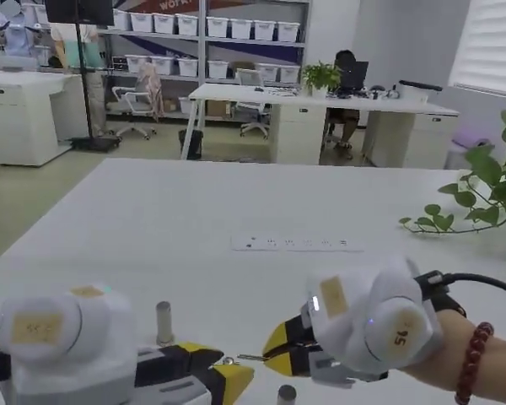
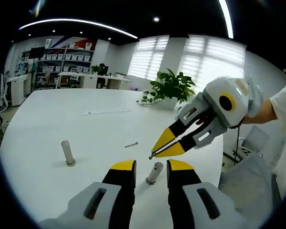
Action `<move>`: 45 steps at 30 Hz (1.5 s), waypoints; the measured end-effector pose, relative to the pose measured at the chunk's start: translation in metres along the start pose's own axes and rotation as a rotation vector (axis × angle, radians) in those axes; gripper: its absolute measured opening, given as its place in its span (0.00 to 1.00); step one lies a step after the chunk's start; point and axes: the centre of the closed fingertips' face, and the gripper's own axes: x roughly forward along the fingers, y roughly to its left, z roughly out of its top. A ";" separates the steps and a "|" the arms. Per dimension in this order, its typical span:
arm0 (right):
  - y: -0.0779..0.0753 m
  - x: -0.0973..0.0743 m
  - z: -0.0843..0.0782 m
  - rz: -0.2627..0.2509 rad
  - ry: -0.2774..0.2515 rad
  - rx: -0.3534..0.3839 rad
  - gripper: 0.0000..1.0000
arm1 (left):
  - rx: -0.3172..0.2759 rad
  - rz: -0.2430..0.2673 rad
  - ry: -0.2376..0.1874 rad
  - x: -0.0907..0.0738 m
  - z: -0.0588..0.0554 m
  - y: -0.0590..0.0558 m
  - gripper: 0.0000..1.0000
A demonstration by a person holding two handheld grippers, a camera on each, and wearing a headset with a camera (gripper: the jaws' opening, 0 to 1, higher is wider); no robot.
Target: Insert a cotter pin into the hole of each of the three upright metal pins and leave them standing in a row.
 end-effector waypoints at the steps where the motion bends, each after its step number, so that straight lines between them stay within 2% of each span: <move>1: 0.000 0.000 0.001 0.001 0.000 -0.003 0.02 | -0.010 -0.004 0.000 0.000 0.000 -0.001 0.22; 13: 0.004 -0.007 0.021 -0.010 -0.040 -0.032 0.02 | -0.107 -0.038 -0.032 0.001 0.002 -0.007 0.09; 24: 0.005 -0.007 0.027 -0.016 -0.043 -0.072 0.02 | -0.145 -0.049 -0.049 0.000 0.005 -0.007 0.02; 33: 0.005 -0.006 0.026 -0.024 -0.038 -0.056 0.03 | -0.155 -0.051 -0.057 0.001 0.004 -0.006 0.01; 36: 0.005 -0.006 0.026 -0.025 -0.045 -0.037 0.03 | -0.130 -0.051 -0.054 0.001 0.004 -0.007 0.01; 45: 0.005 -0.005 0.025 -0.039 -0.059 -0.012 0.04 | -0.106 -0.051 -0.053 0.002 0.004 -0.006 0.00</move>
